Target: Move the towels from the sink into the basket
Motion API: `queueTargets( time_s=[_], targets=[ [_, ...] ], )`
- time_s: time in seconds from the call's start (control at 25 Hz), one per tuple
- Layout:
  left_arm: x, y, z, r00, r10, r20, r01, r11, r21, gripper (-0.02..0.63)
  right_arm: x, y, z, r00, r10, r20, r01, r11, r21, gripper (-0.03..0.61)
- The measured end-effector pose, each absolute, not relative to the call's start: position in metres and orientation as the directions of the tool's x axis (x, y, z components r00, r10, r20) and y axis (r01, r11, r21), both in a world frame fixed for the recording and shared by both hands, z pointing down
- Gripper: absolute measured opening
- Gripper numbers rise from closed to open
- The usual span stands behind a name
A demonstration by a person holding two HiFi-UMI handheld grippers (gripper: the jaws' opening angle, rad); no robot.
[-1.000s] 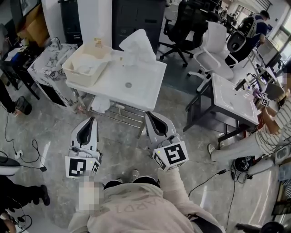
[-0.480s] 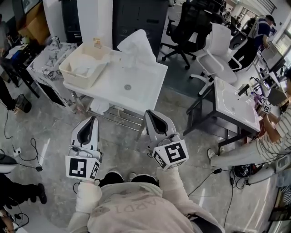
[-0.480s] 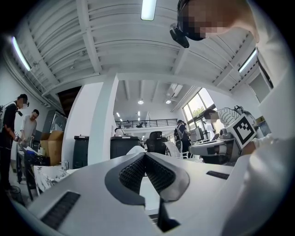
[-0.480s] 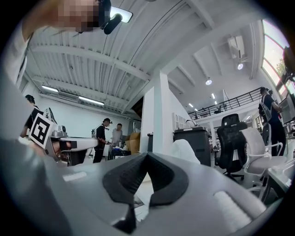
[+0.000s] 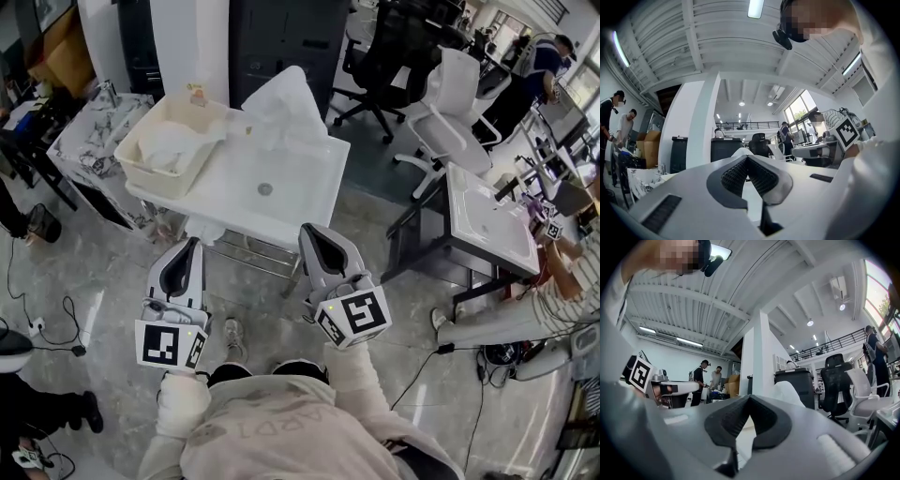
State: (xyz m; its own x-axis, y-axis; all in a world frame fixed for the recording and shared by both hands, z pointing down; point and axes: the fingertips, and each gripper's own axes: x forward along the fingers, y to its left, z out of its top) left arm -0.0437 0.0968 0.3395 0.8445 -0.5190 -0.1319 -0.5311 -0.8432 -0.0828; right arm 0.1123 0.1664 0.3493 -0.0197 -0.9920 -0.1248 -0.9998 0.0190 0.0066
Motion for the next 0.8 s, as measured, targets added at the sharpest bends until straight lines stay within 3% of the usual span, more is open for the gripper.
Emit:
queueTargets(
  time_s=[0.8],
  targets=[
    [-0.001, -0.083, 0.331, 0.905, -0.402, -0.137, -0.416, -0.904, -0.098, 0.005, 0.141, 0.0, 0.35, 0.093, -0.991, -0.095, -0.996, -0.094, 0.001, 0.011]
  ],
)
